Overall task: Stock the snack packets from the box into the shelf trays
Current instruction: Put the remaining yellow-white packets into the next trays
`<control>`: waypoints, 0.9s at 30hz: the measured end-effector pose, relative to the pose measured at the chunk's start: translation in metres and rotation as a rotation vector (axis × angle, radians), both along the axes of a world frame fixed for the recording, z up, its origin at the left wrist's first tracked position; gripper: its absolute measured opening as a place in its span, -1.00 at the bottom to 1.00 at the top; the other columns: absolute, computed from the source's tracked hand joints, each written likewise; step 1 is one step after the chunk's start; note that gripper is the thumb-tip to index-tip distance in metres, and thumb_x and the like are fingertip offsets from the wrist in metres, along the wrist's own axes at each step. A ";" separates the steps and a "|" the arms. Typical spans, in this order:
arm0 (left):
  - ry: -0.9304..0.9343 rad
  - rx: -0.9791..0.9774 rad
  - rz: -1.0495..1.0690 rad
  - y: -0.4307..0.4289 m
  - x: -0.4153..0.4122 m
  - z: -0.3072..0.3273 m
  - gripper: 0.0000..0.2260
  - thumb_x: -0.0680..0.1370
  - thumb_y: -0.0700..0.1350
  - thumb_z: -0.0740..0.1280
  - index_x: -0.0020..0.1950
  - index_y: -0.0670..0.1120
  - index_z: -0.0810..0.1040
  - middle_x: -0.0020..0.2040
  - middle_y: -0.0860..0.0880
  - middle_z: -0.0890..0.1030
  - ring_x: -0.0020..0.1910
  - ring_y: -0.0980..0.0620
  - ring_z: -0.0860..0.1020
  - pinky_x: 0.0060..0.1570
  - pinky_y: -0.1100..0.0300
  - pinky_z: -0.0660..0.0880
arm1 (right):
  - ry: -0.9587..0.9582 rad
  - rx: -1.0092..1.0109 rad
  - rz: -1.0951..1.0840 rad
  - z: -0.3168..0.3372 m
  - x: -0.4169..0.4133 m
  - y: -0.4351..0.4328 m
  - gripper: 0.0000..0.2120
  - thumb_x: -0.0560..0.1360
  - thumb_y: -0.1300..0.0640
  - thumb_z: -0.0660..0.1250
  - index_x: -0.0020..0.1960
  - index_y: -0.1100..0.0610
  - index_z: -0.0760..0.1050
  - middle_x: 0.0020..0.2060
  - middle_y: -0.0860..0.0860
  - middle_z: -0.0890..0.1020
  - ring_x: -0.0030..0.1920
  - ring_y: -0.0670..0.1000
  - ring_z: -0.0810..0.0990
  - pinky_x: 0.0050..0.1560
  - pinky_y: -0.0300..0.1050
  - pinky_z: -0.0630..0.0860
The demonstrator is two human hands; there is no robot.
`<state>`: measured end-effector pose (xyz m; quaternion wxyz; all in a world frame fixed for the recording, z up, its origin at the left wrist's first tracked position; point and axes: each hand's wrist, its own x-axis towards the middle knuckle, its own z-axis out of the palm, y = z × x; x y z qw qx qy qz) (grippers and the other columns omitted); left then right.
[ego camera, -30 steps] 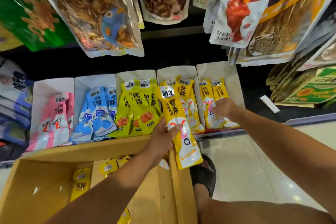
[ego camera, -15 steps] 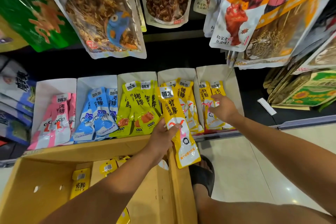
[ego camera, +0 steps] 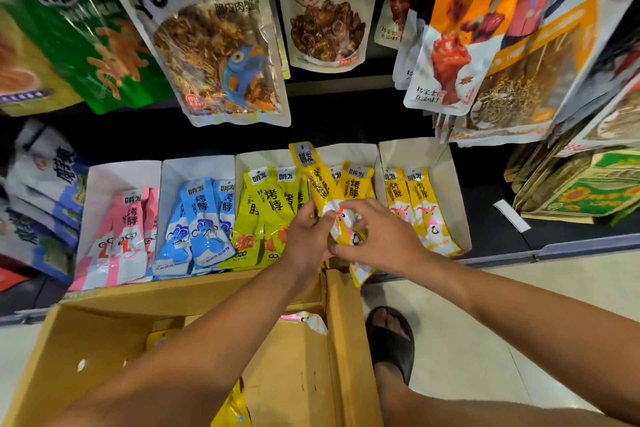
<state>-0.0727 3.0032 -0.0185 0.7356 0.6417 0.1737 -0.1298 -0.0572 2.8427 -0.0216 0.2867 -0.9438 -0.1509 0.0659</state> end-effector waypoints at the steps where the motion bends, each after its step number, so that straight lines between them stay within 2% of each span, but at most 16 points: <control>1: -0.002 0.015 0.010 -0.001 0.000 0.002 -0.74 0.69 -0.11 0.31 0.37 0.06 0.46 0.08 0.01 0.70 -0.08 0.04 0.68 0.06 -0.05 0.66 | -0.009 -0.007 -0.012 -0.002 0.001 0.001 -0.25 0.29 -0.43 0.39 0.42 -0.25 0.30 0.23 -0.28 0.43 0.10 -0.19 0.54 -0.01 -0.02 0.57; 2: 0.000 0.037 0.025 -0.001 0.000 0.002 -0.57 0.68 -0.08 0.33 0.54 0.04 0.35 0.21 -0.09 0.63 -0.07 -0.01 0.67 0.09 -0.09 0.66 | -0.001 0.013 -0.030 -0.003 0.002 0.001 -0.26 0.29 -0.40 0.40 0.40 -0.26 0.31 0.19 -0.26 0.45 0.08 -0.18 0.54 -0.02 -0.01 0.57; 3: -0.014 0.059 0.014 -0.002 0.001 0.001 -0.49 0.67 -0.06 0.34 0.61 0.01 0.27 0.31 -0.14 0.57 -0.08 -0.04 0.68 0.09 -0.11 0.66 | 0.020 0.057 -0.051 -0.005 0.004 0.000 -0.27 0.27 -0.38 0.40 0.39 -0.25 0.32 0.16 -0.25 0.45 0.05 -0.18 0.55 -0.03 0.00 0.58; 4: -0.039 0.102 -0.008 -0.002 0.002 -0.001 -0.47 0.67 -0.04 0.34 0.62 -0.01 0.26 0.35 -0.14 0.53 -0.09 -0.06 0.69 0.07 -0.10 0.67 | 0.043 0.107 -0.074 -0.007 0.006 -0.003 -0.28 0.25 -0.37 0.39 0.37 -0.24 0.33 0.13 -0.24 0.45 0.02 -0.20 0.55 -0.05 -0.02 0.58; 6: -0.121 0.212 -0.080 -0.003 0.003 -0.006 -0.55 0.69 -0.07 0.31 0.58 0.00 0.33 0.27 -0.04 0.58 -0.06 -0.01 0.68 0.03 0.04 0.67 | 0.060 0.165 -0.112 -0.011 0.011 -0.012 -0.30 0.24 -0.37 0.38 0.34 -0.23 0.36 0.10 -0.23 0.46 -0.04 -0.22 0.53 -0.10 -0.10 0.54; 8: -0.218 0.357 -0.196 -0.001 -0.002 -0.011 -0.59 0.70 -0.06 0.27 0.56 0.04 0.35 0.22 0.09 0.60 0.08 0.10 0.62 0.08 0.21 0.57 | 0.041 0.143 -0.157 -0.018 0.018 -0.025 -0.35 0.27 -0.35 0.43 0.30 -0.25 0.37 0.06 -0.20 0.48 -0.07 -0.20 0.52 -0.13 -0.10 0.53; 9: -0.279 0.472 -0.262 0.001 -0.006 -0.016 -0.60 0.71 -0.02 0.25 0.56 0.05 0.35 0.27 0.10 0.58 0.20 0.12 0.57 0.16 0.23 0.53 | 0.040 0.119 -0.184 -0.023 0.023 -0.034 -0.37 0.28 -0.34 0.46 0.29 -0.25 0.37 0.06 -0.18 0.49 -0.07 -0.15 0.53 -0.10 -0.07 0.54; 11: -0.447 0.845 -0.422 0.008 -0.011 -0.032 -0.55 0.69 0.12 0.16 0.59 0.08 0.31 0.45 0.04 0.47 0.45 0.04 0.39 0.39 0.06 0.41 | 0.062 0.072 -0.246 -0.032 0.033 -0.052 -0.38 0.29 -0.32 0.50 0.29 -0.25 0.40 0.07 -0.13 0.49 -0.05 -0.07 0.56 -0.01 -0.04 0.56; 13: -0.538 1.201 -0.595 0.013 -0.016 -0.046 -0.44 0.65 0.23 -0.03 0.63 0.11 0.24 0.58 0.01 0.33 0.61 -0.10 0.16 0.52 -0.15 0.23 | 0.078 0.034 -0.311 -0.042 0.043 -0.071 -0.41 0.29 -0.34 0.51 0.25 -0.25 0.44 0.08 -0.08 0.49 -0.07 -0.05 0.57 0.04 -0.05 0.55; 15: -0.542 1.367 -0.697 0.015 -0.020 -0.059 -0.38 0.61 0.28 -0.13 0.64 0.13 0.19 0.64 0.00 0.22 0.66 -0.17 0.01 0.56 -0.28 0.07 | 0.060 -0.020 -0.376 -0.048 0.052 -0.089 -0.42 0.30 -0.37 0.49 0.26 -0.23 0.48 0.12 -0.05 0.51 -0.02 0.00 0.59 0.05 -0.05 0.55; 18: -0.570 1.450 -0.740 0.012 -0.026 -0.077 -0.43 0.65 0.27 -0.08 0.61 0.12 0.28 0.64 -0.03 0.26 0.66 -0.17 0.05 0.53 -0.37 0.03 | 0.096 -0.168 -0.463 -0.050 0.064 -0.111 -0.36 0.32 -0.41 0.44 0.32 -0.17 0.51 0.18 0.02 0.51 0.08 0.10 0.61 0.06 -0.01 0.57; 21: -0.544 1.487 -0.756 0.011 -0.026 -0.084 -0.43 0.66 0.25 -0.11 0.62 0.13 0.26 0.67 -0.01 0.16 0.67 -0.14 -0.01 0.55 -0.35 -0.05 | 0.174 -0.345 -0.479 -0.054 0.074 -0.128 -0.34 0.35 -0.43 0.39 0.36 -0.16 0.48 0.22 0.08 0.49 0.14 0.18 0.59 0.09 0.11 0.59; 27: -0.594 1.502 -0.705 0.010 -0.028 -0.085 -0.50 0.67 0.19 -0.02 0.56 0.11 0.36 0.65 -0.02 0.22 0.65 -0.15 0.11 0.51 -0.37 0.15 | 0.272 -0.510 -0.486 -0.068 0.085 -0.137 -0.38 0.43 -0.34 0.37 0.39 -0.06 0.46 0.29 0.12 0.45 0.24 0.22 0.50 0.06 0.10 0.52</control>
